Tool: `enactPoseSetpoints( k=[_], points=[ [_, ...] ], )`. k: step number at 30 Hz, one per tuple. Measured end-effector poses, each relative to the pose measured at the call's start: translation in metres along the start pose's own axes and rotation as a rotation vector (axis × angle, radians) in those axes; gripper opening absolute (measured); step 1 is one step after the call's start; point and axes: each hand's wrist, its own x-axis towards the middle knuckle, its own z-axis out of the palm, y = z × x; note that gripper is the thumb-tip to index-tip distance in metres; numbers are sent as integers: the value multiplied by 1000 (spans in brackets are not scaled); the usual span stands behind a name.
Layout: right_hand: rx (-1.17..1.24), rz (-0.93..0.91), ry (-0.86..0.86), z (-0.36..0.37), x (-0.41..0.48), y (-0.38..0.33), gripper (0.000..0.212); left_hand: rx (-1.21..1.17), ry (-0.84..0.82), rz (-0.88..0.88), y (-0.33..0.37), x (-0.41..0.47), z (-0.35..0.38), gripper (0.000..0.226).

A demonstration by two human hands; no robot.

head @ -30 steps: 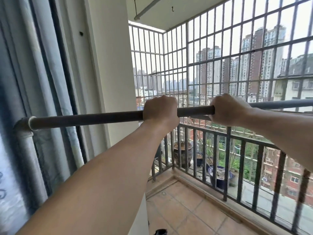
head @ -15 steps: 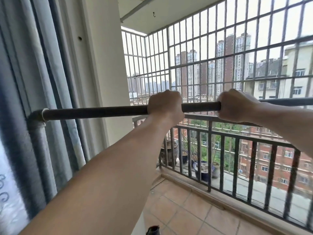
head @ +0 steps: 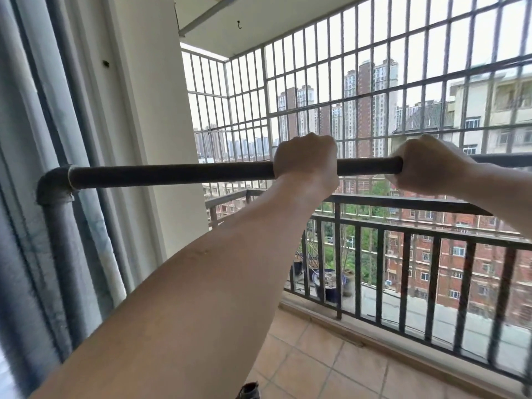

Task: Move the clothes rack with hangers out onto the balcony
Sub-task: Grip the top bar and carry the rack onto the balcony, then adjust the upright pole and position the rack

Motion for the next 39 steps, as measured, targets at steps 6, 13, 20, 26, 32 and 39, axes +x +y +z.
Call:
enactPoseSetpoints(
  k=[6, 13, 20, 26, 32, 39],
  points=[
    [-38, -66, 88, 14, -7, -11, 32, 13, -94, -33, -7, -13, 2, 27],
    [-30, -65, 50, 14, -21, -21, 21, 20, -122, -11, -13, -37, -5, 15],
    [-59, -10, 77, 5, -39, -37, 13, 36, -108, 41, -27, -57, -18, 16],
    [34, -205, 81, -7, -49, -81, 12, 96, -146, -22, -53, -82, -41, 15],
    [227, -427, 195, -5, -56, -165, 22, 158, -148, -116, -64, -112, -55, 29],
    [227, -500, 265, -14, -64, -236, 48, 286, -119, -162, -106, -153, -85, 50]
  ],
)
